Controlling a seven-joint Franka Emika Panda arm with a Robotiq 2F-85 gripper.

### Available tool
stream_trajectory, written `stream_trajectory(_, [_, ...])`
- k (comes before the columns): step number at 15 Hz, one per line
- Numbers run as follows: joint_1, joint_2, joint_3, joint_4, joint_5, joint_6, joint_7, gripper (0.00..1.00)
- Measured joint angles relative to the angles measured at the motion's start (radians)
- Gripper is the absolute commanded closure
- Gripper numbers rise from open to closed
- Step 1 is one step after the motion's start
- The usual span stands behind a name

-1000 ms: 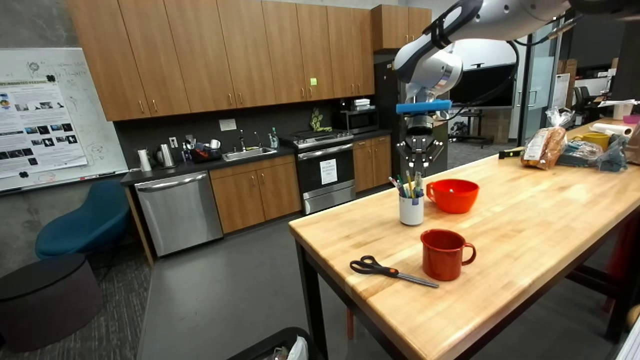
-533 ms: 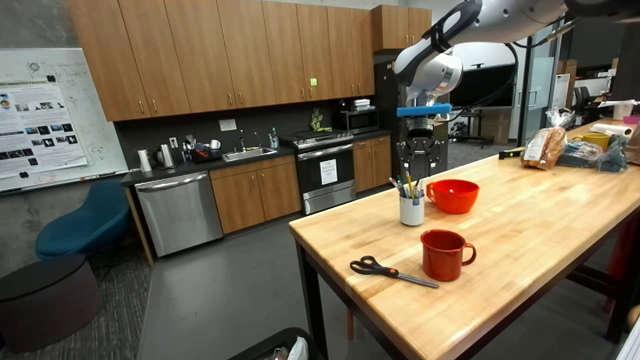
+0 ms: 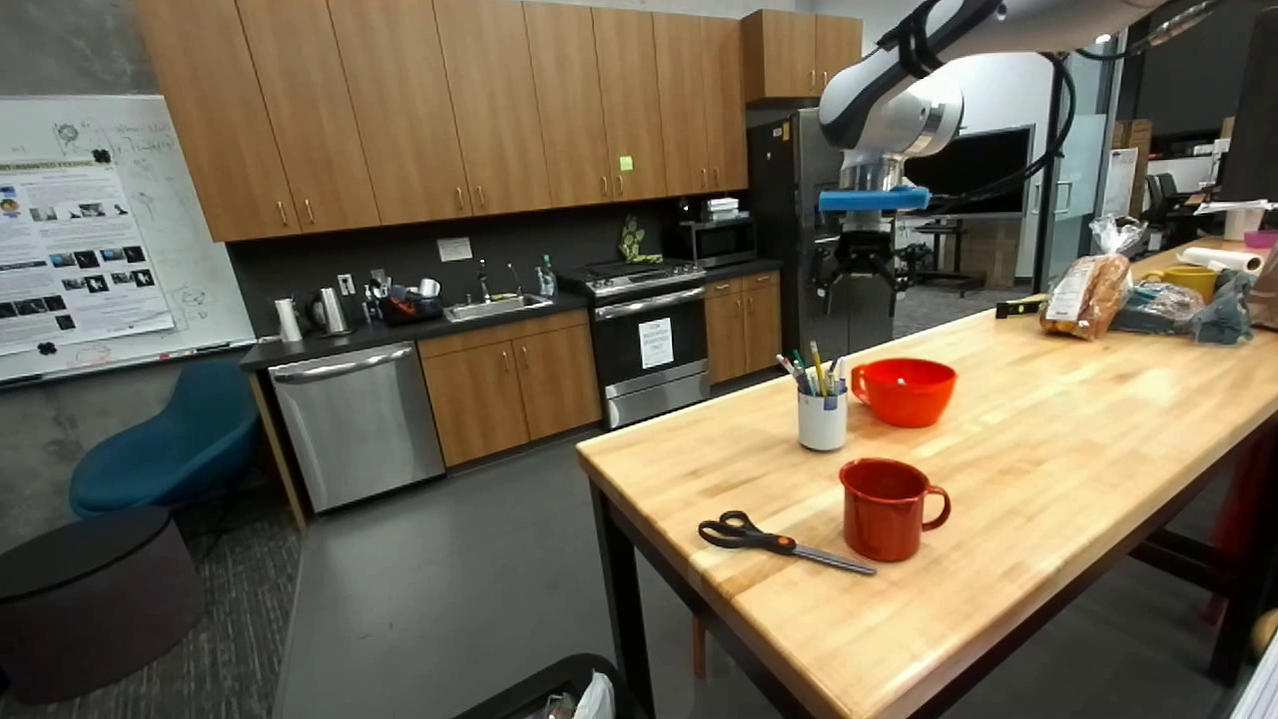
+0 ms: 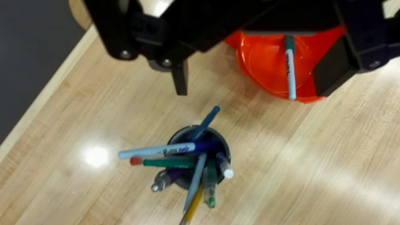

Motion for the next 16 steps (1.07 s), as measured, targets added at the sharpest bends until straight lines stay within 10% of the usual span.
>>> stream_trajectory(9, [0.016, -0.118, 0.019, -0.319, -0.315, 0.455, 0.182, 0.0])
stream_trajectory(16, [0.016, -0.195, 0.052, -0.481, -0.541, 0.539, 0.434, 0.0])
